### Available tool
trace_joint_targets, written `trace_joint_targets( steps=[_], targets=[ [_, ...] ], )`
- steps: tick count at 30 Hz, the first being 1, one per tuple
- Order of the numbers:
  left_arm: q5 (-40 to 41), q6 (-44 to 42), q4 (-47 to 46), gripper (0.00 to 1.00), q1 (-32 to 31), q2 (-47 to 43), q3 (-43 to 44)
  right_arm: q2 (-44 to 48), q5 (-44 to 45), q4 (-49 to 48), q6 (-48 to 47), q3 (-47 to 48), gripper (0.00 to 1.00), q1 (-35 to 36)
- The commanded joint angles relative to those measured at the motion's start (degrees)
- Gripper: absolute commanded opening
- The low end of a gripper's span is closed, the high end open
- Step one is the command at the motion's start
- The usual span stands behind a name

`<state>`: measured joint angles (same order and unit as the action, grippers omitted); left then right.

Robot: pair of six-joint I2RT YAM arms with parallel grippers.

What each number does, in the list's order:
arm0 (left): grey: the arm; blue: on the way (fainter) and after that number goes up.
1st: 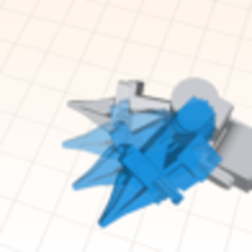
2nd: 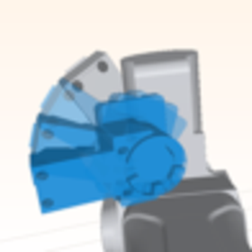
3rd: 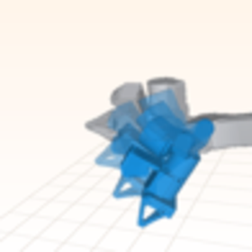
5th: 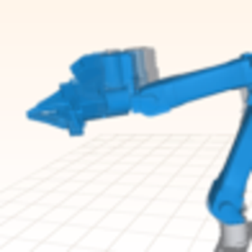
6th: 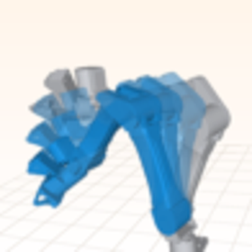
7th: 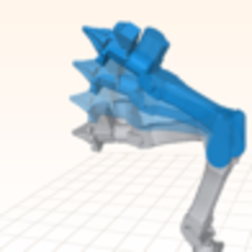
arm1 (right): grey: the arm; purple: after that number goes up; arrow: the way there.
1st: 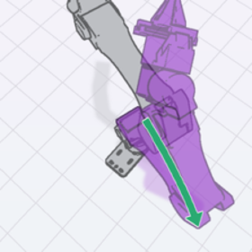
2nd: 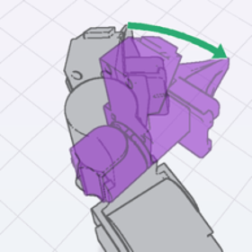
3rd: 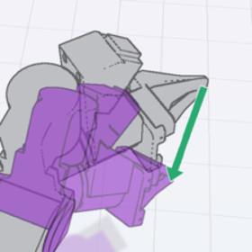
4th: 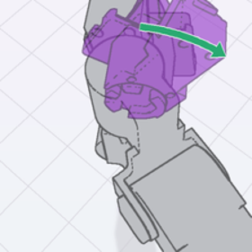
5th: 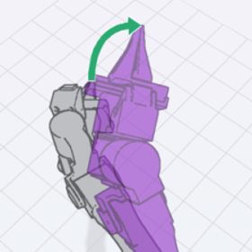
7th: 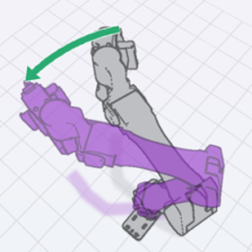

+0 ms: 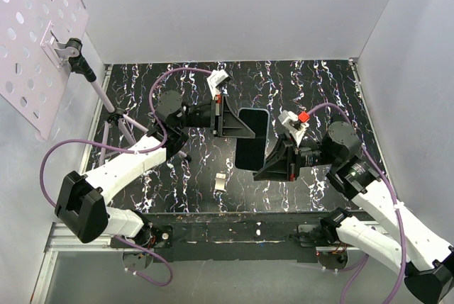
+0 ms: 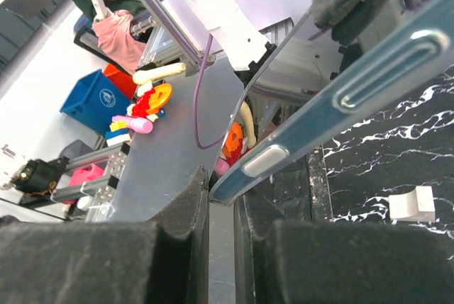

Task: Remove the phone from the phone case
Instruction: Remove the phone case from the phone.

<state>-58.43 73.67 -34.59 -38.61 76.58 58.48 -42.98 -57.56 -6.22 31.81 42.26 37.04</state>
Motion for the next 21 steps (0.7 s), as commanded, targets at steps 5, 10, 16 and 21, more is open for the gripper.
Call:
trace_joint_targets(
  steps=[5,10,16,21],
  targets=[
    [1.7,11.0,-3.0,0.00,-1.5,0.2,1.1,-2.9,3.5,2.3,-15.8,9.7,0.01,3.3],
    [3.0,12.7,-3.7,0.00,-1.9,0.8,0.8,-3.5,6.0,5.5,-19.8,12.4,0.01,3.6],
    [4.2,16.0,-6.0,0.00,-2.4,1.6,-0.4,-4.5,7.7,10.6,-24.8,16.1,0.01,3.7],
    [5.3,17.1,-6.9,0.00,-3.0,2.3,-0.5,-5.0,8.9,14.2,-28.2,18.0,0.01,3.9]
  ],
)
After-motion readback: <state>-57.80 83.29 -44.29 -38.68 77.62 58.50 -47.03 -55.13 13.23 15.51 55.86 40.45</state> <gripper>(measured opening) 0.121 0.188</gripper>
